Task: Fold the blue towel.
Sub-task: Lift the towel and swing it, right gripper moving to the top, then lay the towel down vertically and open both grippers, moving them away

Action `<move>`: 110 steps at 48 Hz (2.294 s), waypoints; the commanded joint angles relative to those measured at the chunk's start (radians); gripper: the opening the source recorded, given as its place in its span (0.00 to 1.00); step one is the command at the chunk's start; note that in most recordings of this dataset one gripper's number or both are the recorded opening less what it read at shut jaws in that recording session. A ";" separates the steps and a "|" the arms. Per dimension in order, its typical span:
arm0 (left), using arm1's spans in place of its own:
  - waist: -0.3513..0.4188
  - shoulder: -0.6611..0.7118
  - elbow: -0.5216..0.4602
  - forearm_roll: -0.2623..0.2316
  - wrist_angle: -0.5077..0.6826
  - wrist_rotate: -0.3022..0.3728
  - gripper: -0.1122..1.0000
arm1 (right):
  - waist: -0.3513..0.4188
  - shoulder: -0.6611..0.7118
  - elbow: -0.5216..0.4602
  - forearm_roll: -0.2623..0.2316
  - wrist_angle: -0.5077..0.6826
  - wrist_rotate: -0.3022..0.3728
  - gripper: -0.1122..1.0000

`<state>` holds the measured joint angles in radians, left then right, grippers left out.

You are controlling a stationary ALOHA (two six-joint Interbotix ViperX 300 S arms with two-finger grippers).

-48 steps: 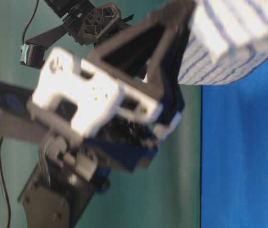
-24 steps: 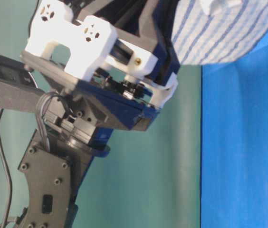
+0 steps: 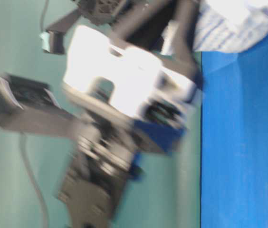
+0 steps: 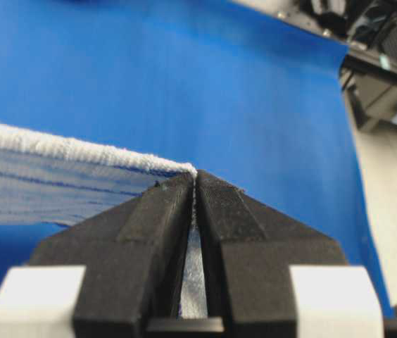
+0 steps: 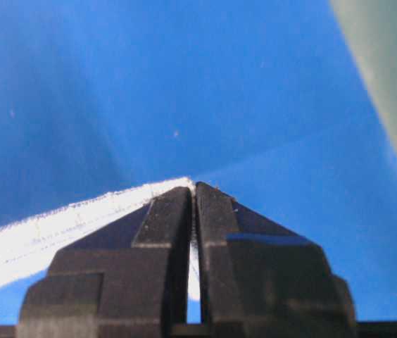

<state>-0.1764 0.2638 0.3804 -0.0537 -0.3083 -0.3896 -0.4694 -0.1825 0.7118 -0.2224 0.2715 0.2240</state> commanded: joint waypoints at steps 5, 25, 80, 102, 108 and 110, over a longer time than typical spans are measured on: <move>-0.060 -0.069 0.071 -0.021 -0.057 -0.011 0.13 | -0.005 0.061 -0.071 -0.006 -0.035 0.002 0.12; -0.095 -0.106 0.166 -0.028 -0.064 -0.081 0.13 | 0.025 0.244 -0.222 -0.005 -0.049 -0.003 0.12; -0.121 -0.156 0.282 -0.028 0.000 -0.202 0.13 | 0.058 0.374 -0.328 -0.005 -0.114 -0.012 0.12; -0.109 -0.179 0.298 -0.026 0.012 -0.201 0.59 | 0.078 0.373 -0.330 -0.009 -0.120 -0.087 0.95; -0.101 -0.206 0.305 -0.021 0.015 -0.187 0.59 | 0.078 0.347 -0.328 -0.009 -0.114 -0.115 0.92; -0.095 -0.221 0.310 -0.020 0.020 -0.179 0.59 | 0.078 0.334 -0.325 -0.009 -0.109 -0.121 0.92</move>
<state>-0.2823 0.0936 0.6934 -0.0798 -0.2884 -0.5798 -0.3942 0.2071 0.4050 -0.2286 0.1611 0.1089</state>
